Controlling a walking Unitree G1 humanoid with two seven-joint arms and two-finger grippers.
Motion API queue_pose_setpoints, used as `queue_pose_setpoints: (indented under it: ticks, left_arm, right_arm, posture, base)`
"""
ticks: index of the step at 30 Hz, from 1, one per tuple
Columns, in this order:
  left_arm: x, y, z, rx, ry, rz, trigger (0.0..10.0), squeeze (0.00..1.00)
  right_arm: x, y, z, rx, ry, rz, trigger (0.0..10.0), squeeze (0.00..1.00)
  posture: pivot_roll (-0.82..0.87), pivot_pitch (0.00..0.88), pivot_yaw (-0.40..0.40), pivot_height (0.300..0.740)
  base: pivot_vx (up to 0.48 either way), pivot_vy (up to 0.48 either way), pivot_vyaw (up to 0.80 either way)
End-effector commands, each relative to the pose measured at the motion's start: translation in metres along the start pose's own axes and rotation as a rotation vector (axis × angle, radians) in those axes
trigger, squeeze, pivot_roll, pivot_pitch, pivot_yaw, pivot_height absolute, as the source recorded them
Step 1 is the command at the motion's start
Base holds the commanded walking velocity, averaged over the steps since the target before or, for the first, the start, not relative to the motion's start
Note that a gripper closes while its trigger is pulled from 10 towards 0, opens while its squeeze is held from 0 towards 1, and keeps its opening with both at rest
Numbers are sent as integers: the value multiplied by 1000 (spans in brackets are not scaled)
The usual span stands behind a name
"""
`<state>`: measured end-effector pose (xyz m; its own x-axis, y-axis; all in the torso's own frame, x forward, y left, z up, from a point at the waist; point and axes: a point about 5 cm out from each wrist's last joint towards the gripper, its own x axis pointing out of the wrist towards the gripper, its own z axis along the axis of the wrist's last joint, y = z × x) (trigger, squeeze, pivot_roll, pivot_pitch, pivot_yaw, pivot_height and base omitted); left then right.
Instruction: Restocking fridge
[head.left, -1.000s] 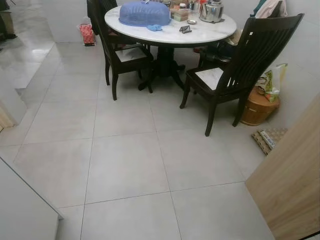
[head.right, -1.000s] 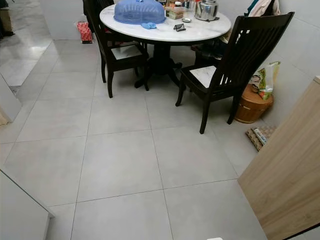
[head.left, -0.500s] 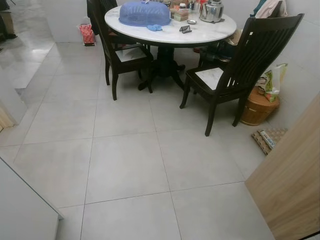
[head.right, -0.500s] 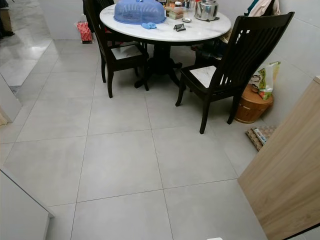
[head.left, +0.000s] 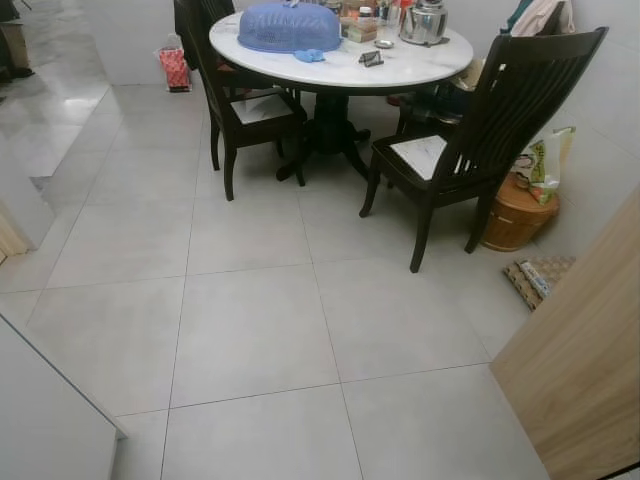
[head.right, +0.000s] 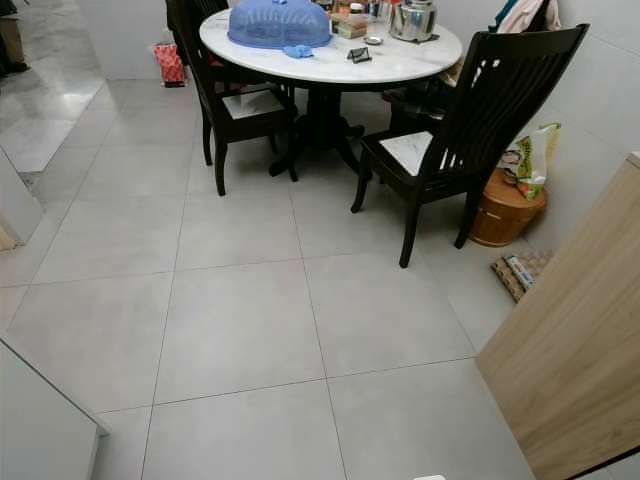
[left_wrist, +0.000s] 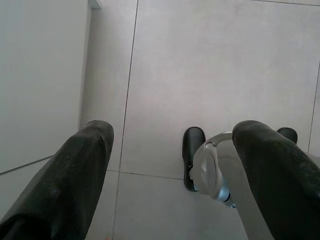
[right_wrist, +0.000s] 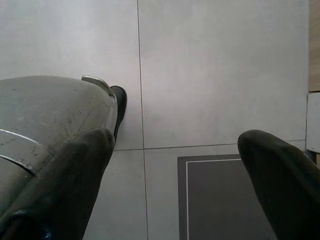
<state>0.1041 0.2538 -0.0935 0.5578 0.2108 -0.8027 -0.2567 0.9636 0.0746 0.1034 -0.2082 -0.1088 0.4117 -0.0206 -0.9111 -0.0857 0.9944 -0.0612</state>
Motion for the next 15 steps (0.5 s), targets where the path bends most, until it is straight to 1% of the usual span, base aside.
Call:
queue_pose_setpoints:
  ticks: [1,10,15]
  left_arm:
    - [-2,2,-4,20,20,-10,10000,0]
    - [-1,2,-3,20,18,-11,10000,0]
    - [0,2,-1,18,14,-8,10000,0]
  right_arm:
    - [3,13,6,10,-9,33,10000,0]
    - [3,14,6,10,-7,33,10000,0]
    - [2,10,6,12,-9,31,10000,0]
  posture:
    - [-95,0,-38,740]
    - [-102,0,-37,740]
    - [-101,0,-34,740]
  base:
    - [0,0,0]
    - [0,0,0]
    - [0,0,0]
